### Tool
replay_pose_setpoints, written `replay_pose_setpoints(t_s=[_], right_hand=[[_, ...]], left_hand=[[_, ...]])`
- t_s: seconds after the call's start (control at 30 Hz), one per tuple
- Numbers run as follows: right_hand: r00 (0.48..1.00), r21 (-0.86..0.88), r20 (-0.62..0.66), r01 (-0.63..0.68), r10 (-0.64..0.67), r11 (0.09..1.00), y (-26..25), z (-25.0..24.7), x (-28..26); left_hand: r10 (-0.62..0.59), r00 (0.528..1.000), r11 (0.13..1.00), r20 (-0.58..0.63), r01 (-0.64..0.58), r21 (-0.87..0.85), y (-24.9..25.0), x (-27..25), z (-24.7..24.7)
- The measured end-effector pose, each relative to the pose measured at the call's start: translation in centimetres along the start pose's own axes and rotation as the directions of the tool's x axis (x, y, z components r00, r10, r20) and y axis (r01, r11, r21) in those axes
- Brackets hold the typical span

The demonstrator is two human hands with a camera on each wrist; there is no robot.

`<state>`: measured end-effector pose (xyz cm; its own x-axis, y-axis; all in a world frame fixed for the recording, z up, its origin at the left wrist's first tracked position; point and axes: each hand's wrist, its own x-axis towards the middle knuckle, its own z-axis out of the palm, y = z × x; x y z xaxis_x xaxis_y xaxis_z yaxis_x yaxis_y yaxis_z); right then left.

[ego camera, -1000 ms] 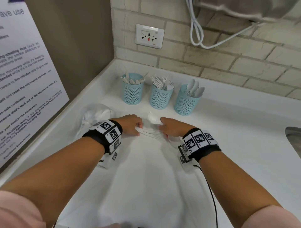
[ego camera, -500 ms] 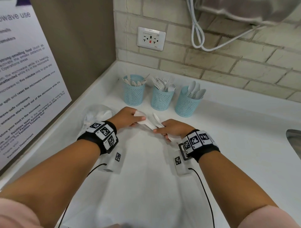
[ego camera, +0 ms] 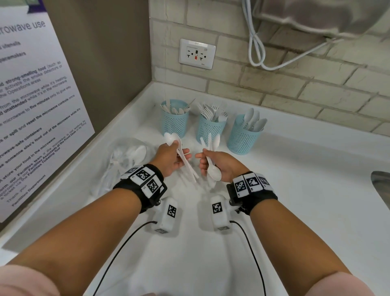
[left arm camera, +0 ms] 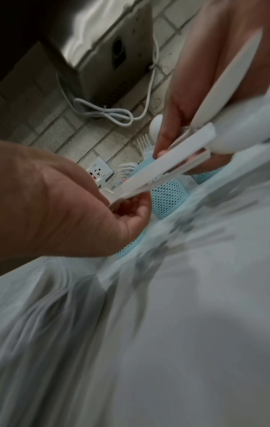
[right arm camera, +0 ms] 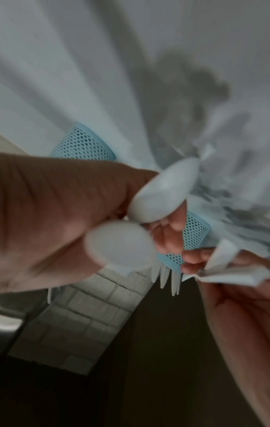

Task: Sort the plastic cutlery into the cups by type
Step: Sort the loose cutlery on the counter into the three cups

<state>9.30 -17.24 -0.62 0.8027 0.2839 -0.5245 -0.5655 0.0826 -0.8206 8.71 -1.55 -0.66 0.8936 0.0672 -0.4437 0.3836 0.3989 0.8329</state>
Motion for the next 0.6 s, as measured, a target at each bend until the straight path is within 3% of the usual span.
replay_pose_setpoints(t_s=[0.13,0.23,0.37,0.5,0.6], right_hand=[[1.000,0.151,-0.010,0.027,-0.026,0.988,-0.7,-0.1,-0.1],[1.000,0.153,-0.012,0.026,-0.024,0.988,-1.3,0.0,-0.4],[0.998,0.035,0.024,-0.051,0.050,0.998,-1.7,-0.1,-0.5],[0.999,-0.018,-0.005,-0.053,0.053,0.998,-1.4,0.2,0.0],[0.999,-0.058,-0.014,-0.047,0.046,0.997,-1.2,0.5,0.1]], left_hand=[[-0.118,0.992,0.993,0.033,0.119,-0.026,-0.4,0.0,0.1],[-0.167,0.979,0.983,0.120,0.175,-0.060,-0.7,0.0,0.3],[-0.148,0.959,0.985,0.243,0.166,-0.055,-0.8,-0.2,0.6],[-0.143,0.897,0.990,0.418,0.131,0.058,-0.7,-0.9,0.8],[-0.105,0.878,0.994,0.468,0.087,0.060,-0.7,-1.2,1.2]])
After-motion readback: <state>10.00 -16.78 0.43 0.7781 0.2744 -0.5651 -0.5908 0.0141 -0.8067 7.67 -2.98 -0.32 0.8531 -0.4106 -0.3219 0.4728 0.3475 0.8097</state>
